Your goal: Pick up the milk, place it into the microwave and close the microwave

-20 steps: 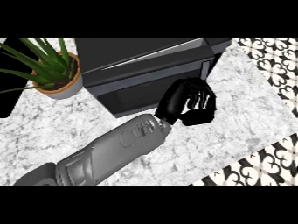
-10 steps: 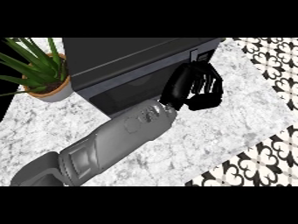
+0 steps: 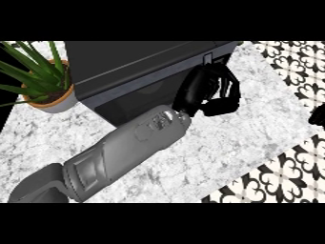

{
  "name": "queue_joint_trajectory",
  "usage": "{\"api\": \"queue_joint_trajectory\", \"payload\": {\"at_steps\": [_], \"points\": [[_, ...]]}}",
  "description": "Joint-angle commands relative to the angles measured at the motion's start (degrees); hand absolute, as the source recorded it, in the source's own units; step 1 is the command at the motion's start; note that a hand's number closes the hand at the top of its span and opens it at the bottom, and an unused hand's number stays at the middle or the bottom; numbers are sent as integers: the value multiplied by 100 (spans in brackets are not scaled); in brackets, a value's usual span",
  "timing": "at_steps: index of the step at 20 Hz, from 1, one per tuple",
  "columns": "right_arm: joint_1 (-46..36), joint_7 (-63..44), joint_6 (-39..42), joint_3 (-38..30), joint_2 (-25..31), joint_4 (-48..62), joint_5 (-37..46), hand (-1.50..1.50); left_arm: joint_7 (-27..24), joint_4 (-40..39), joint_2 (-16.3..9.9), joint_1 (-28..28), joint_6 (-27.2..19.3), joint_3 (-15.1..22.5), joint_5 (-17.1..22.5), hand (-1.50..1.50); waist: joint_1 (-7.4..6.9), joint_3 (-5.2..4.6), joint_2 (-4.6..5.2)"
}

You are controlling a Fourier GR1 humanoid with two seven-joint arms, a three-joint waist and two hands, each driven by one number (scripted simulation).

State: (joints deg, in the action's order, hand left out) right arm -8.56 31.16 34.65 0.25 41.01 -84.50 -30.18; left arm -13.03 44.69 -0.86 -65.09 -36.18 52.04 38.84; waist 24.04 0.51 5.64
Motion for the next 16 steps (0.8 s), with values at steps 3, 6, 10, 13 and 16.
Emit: {"api": "queue_joint_trajectory", "payload": {"at_steps": [3,6,10,13,16], "points": [[-137,182,696,354,120,-526,5,150,-32,-216,81,-276,-26,-79,144,150,142,17,18],[-191,73,668,437,136,-782,-39,150,-99,-151,78,-277,-82,-101,200,150,154,13,8],[-201,-44,655,482,189,-1007,-118,150,-153,-136,77,-272,-220,-51,218,150,254,25,11],[-163,-137,672,594,184,-1203,-169,150,-214,-137,75,-306,-297,-42,210,150,279,26,2],[-150,-210,621,635,171,-1367,-215,150,-246,-117,74,-226,-370,20,233,150,334,25,14]]}}
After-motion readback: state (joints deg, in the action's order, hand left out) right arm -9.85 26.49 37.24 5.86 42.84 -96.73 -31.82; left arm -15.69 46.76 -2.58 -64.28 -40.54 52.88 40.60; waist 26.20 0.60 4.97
